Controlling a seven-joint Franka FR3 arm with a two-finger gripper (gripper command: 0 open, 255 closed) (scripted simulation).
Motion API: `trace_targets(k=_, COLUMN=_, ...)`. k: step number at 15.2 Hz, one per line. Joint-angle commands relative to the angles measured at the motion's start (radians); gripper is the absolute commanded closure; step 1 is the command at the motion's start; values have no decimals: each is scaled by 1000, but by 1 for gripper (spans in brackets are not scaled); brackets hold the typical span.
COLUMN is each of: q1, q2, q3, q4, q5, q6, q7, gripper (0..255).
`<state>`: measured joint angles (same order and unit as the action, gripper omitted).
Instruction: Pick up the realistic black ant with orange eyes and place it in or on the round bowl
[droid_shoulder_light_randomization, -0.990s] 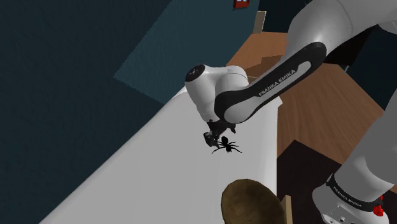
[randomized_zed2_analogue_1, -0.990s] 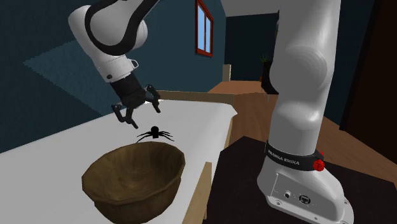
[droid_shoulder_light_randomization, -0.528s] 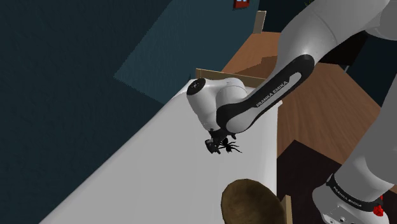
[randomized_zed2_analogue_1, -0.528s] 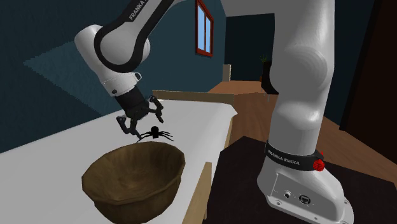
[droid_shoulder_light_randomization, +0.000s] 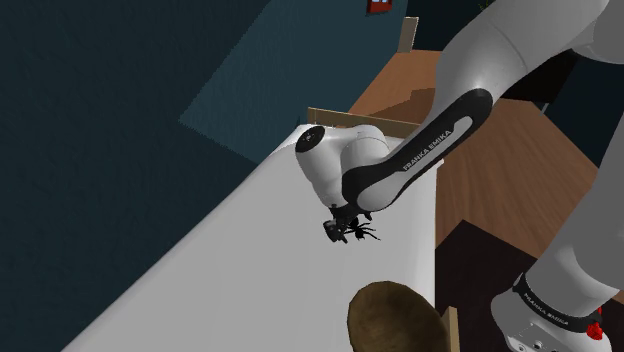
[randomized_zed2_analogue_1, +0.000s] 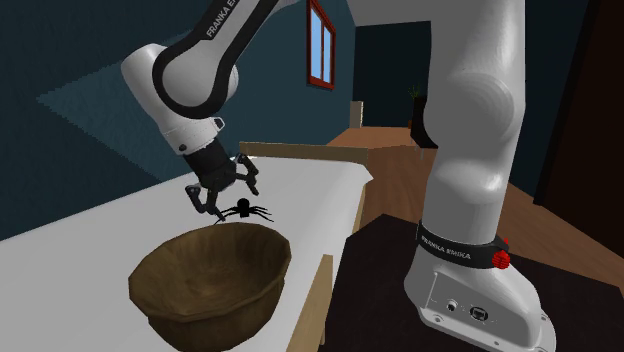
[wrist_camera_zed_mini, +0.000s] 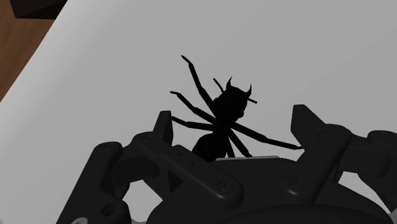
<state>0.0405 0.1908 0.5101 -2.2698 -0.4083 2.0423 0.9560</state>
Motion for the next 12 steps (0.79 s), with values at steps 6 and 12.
trace_targets(k=6, q1=0, q2=0, q3=0, q4=0, q5=0, q6=0, q7=0, gripper=255)
trace_targets(k=12, q1=1, q2=-8, q3=3, q4=3, q5=-1, q6=7, q7=0, gripper=0)
